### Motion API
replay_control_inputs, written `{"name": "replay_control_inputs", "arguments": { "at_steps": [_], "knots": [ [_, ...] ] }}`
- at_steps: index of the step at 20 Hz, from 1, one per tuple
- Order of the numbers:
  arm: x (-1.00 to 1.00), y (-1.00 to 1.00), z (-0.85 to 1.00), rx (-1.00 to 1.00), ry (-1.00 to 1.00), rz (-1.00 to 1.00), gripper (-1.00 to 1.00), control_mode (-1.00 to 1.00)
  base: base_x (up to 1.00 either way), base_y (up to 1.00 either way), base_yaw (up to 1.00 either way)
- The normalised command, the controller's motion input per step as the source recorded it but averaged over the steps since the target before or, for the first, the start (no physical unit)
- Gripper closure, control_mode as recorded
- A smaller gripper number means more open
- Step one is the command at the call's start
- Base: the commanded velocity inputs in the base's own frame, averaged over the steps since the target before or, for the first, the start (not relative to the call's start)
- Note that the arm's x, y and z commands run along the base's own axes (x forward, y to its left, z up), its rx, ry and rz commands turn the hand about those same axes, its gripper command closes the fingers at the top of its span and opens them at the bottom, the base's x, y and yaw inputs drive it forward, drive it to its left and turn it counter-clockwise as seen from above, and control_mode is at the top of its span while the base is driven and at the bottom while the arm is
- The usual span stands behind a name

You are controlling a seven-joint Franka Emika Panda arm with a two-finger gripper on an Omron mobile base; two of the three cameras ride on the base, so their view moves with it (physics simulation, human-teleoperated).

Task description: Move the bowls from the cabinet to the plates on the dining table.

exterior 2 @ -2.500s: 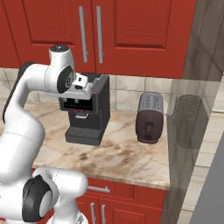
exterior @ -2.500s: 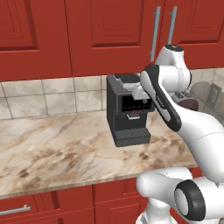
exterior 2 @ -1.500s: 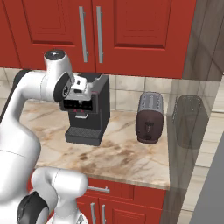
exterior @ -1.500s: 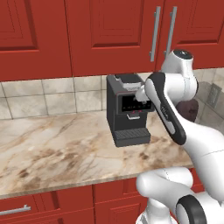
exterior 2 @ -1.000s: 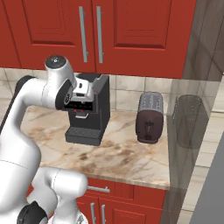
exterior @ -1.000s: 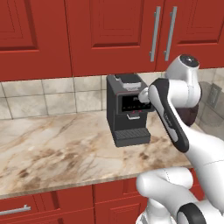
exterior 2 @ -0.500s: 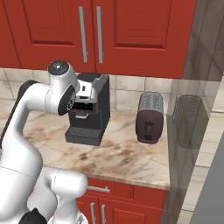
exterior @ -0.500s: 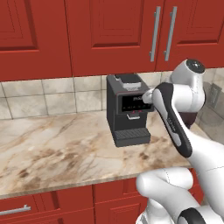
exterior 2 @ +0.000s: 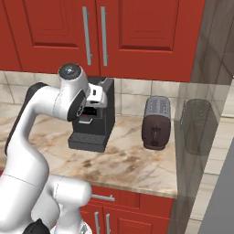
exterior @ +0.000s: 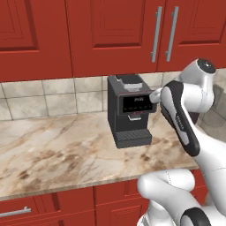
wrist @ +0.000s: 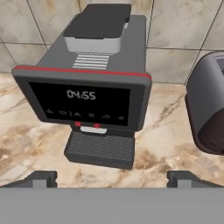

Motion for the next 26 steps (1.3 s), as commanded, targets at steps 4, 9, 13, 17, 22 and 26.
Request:
{"name": "replay_control_inputs", "arguments": {
  "at_steps": [4,9,13,17,22,26],
  "knots": [
    [0.0,-0.11,0.2,0.01,0.0,0.0,-1.0,-1.0,0.0,0.0,0.0],
    [0.0,-0.01,0.32,0.0,0.0,-0.04,-1.0,-1.0,0.0,0.0,0.0],
    [0.0,0.0,0.37,0.0,0.0,-0.07,-1.0,-1.0,0.0,0.0,0.0],
    [-0.08,-0.03,0.34,0.0,-0.02,-0.08,-1.0,-1.0,0.0,0.0,0.0],
    [-0.18,-0.24,0.23,0.01,-0.01,-0.05,-1.0,-1.0,0.0,0.0,0.0],
    [-0.05,-0.33,0.29,0.0,0.0,-0.03,-1.0,-1.0,0.0,0.0,0.0]
  ]
}}
